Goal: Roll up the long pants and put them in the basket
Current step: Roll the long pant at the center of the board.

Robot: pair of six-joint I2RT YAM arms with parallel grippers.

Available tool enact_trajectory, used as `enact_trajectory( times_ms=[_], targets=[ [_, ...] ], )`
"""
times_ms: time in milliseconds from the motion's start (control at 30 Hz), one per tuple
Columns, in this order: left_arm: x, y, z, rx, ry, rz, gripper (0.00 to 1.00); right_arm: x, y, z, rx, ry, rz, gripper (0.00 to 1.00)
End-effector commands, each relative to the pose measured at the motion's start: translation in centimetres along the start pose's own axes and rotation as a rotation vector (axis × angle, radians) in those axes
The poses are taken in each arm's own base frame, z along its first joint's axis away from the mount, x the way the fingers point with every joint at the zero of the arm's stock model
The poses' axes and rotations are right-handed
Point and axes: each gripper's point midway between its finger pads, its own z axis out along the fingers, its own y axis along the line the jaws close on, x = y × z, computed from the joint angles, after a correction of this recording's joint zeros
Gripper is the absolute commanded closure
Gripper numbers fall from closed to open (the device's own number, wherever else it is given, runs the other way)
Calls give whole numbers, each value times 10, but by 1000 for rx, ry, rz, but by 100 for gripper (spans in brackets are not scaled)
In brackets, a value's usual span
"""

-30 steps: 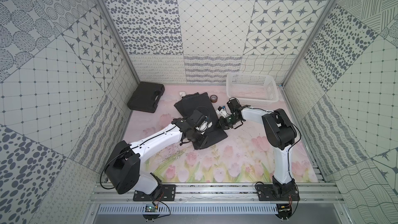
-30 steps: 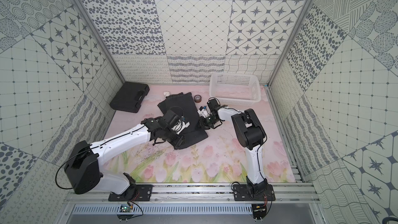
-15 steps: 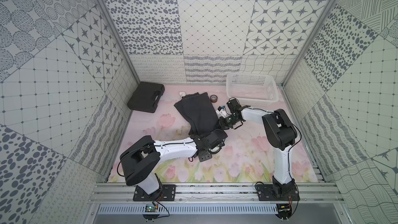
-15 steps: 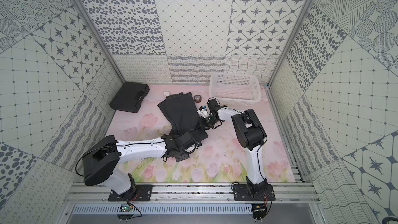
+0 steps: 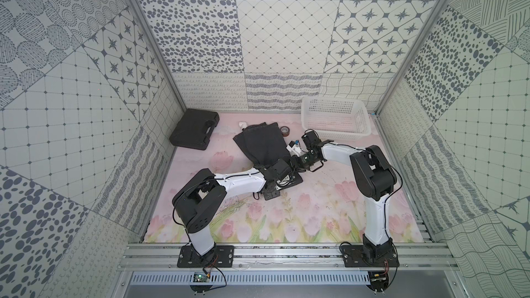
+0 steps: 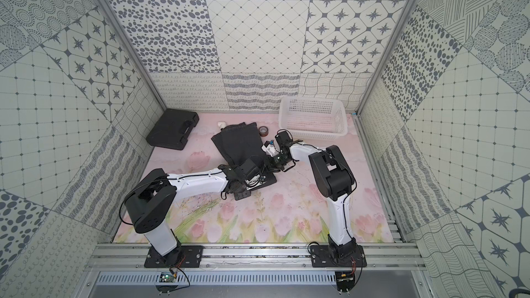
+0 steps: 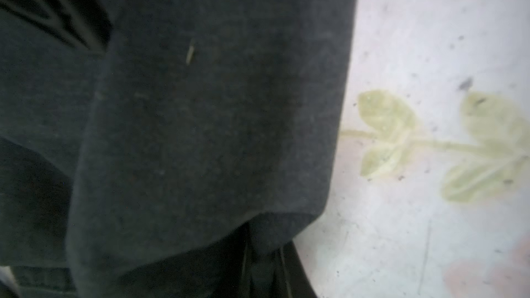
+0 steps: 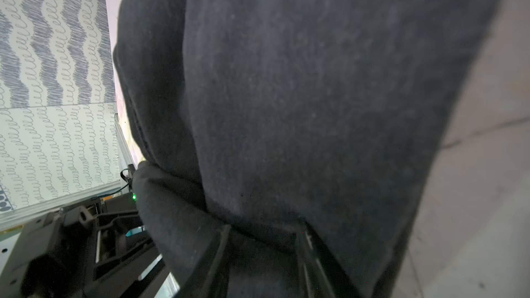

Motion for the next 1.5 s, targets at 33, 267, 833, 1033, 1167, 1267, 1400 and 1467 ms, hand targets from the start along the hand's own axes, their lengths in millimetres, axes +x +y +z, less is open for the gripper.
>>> enact_trajectory(
  times_ms=[33,267,833,1033,1167,1267,1400,1467],
  targets=[
    [-8,-36,-40,472,-76,-330,100,-2,-9,-65,92,-110,137,54],
    [-57,-27,-85,999,-214,-847,100,31,0,-126,115,-179,152,48],
    [-67,32,-71,1250,-331,-1084,100,-33,33,-57,-60,-488,423,37],
    [-65,31,-70,1233,-343,-1062,100,-34,0,-11,49,-437,571,61],
    [-43,40,-63,965,-249,-1058,73,-24,-5,8,146,-348,614,99],
    [-13,62,-75,592,-209,-994,30,-17,-1,8,271,-310,611,100],
    [12,60,-96,82,-145,-650,1,-13,7,7,384,-242,626,99],
    [12,43,-94,-70,-152,-477,1,-15,12,7,397,-223,640,97]
  ],
)
